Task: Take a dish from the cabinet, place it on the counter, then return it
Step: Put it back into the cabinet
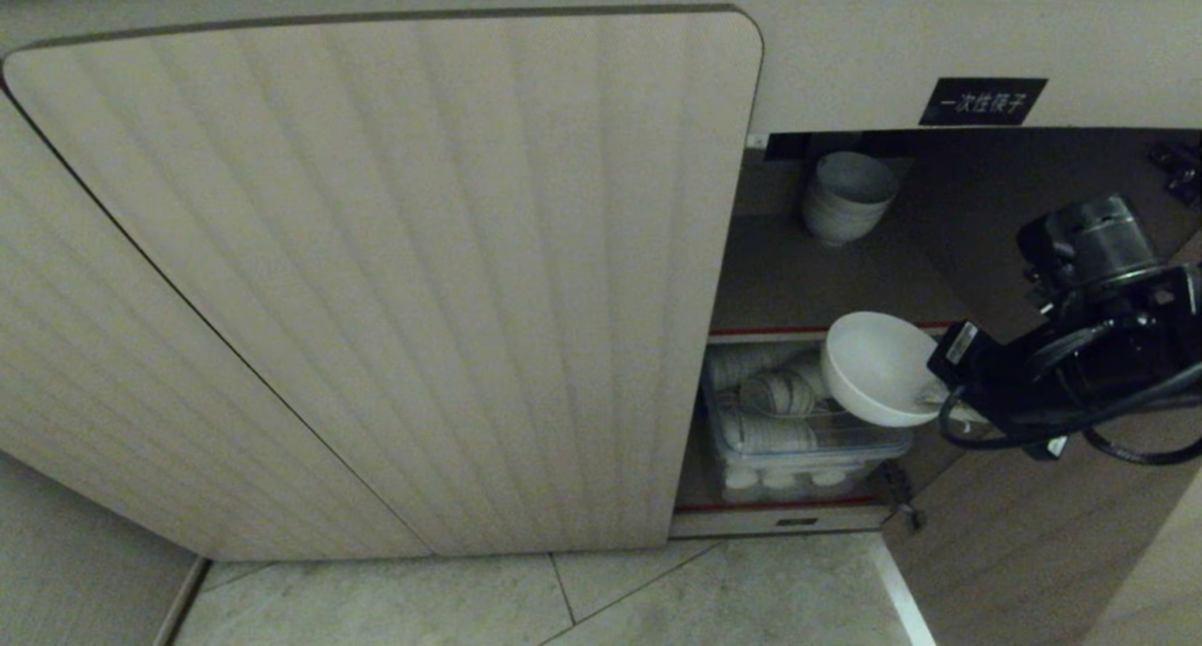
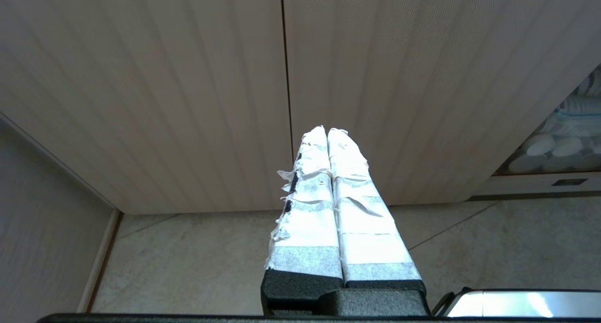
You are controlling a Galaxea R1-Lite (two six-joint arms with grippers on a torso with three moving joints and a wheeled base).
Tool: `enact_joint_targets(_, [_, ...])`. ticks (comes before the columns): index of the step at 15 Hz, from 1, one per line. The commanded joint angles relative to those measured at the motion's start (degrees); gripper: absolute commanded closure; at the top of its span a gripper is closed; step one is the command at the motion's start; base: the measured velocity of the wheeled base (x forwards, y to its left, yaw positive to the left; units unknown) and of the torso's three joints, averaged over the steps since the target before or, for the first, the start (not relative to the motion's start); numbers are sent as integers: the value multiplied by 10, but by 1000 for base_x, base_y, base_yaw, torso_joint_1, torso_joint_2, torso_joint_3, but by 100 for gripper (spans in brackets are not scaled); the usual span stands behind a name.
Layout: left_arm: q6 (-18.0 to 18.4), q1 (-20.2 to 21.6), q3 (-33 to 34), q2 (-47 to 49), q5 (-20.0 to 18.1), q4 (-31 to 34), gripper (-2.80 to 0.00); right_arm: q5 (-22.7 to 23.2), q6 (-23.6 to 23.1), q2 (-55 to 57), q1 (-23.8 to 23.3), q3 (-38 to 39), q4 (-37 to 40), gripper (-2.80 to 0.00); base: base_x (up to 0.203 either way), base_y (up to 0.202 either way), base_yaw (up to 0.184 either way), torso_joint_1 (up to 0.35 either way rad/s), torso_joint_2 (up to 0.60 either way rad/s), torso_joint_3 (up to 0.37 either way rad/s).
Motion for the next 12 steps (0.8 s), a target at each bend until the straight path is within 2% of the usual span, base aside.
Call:
enact_joint_targets(1, [0,0,0,0,0,0,0,0,2,7,-1,-11,1,0,0,0,0,0,0,0])
enact_joint_targets(12, [0,0,0,0,0,0,0,-1,-2,40,-14,-73,29,0,0,0,0,0,0,0])
